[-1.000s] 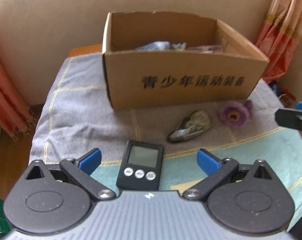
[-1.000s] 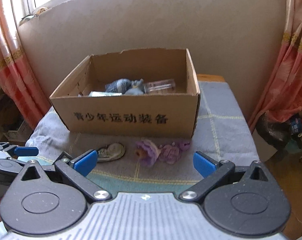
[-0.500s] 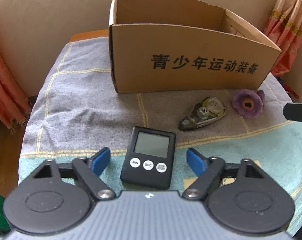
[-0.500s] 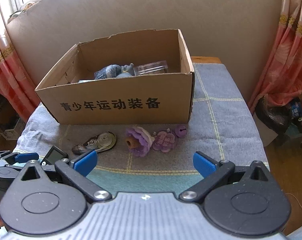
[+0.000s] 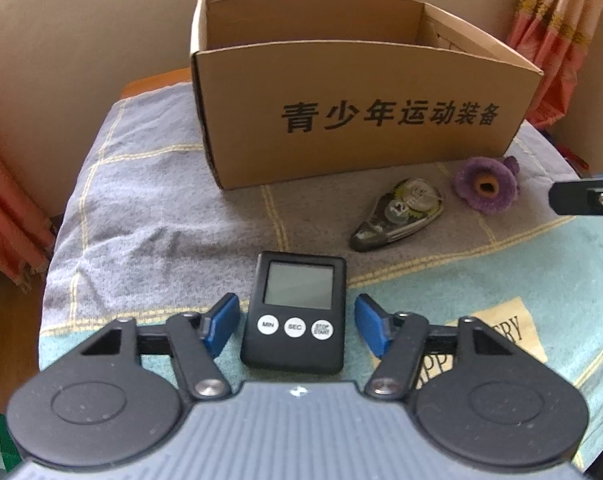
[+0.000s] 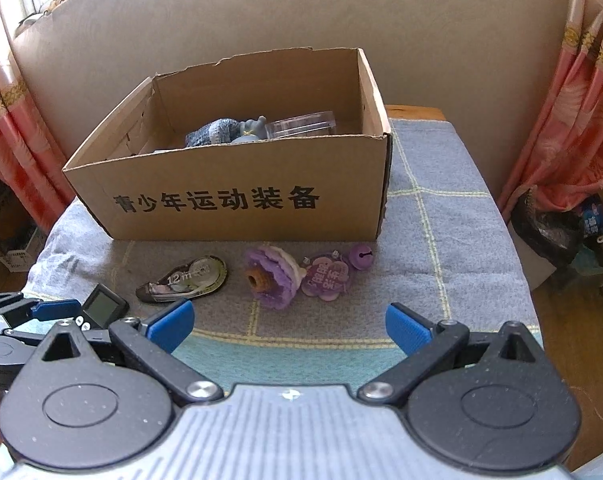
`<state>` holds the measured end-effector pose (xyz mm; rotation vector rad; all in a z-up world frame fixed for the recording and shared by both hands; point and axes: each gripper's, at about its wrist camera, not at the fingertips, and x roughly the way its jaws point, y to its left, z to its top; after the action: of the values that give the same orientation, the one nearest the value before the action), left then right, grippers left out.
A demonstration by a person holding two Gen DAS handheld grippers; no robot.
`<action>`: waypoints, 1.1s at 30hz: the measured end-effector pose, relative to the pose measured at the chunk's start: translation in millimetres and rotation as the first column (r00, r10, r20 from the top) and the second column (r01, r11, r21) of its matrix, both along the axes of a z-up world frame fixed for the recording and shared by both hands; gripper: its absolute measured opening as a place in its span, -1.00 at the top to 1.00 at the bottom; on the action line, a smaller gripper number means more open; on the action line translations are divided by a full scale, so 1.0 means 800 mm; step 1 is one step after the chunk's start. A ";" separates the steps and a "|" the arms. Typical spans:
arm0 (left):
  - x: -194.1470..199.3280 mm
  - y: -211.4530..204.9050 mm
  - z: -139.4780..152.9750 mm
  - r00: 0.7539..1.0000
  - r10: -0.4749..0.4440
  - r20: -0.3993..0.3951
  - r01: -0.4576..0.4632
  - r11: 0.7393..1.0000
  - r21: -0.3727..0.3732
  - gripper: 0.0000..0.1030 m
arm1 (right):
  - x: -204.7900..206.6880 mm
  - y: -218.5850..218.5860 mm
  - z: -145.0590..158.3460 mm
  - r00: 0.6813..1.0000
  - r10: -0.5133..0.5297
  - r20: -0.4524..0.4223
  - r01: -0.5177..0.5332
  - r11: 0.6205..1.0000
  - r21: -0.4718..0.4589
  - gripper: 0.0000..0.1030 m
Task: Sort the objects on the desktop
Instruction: 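Grasp the black digital timer with left tool while right tool returns to the table, then grasp the purple flower toy with right tool while left tool holds the timer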
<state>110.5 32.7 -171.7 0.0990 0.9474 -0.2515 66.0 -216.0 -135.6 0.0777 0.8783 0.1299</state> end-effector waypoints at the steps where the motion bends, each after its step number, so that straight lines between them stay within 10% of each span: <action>1: 0.000 -0.001 0.001 1.000 -0.003 0.003 0.003 1.000 0.002 -0.03 | 0.001 0.000 -0.001 1.000 0.007 0.001 -0.007 1.000 -0.006 -1.00; 12: 0.001 0.003 0.002 1.000 0.016 0.001 -0.016 0.999 -0.033 -0.02 | 0.022 0.016 -0.015 0.986 0.163 0.029 -0.159 0.981 -0.111 -0.92; 33: 0.002 0.005 -0.001 1.000 0.014 -0.013 -0.014 0.999 -0.048 -0.02 | 0.060 0.052 -0.052 0.943 0.331 -0.014 -0.321 0.903 -0.287 0.09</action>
<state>112.2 36.8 -172.1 0.0470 0.9542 -0.2618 113.9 -174.1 -177.0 -0.3443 0.8615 0.3157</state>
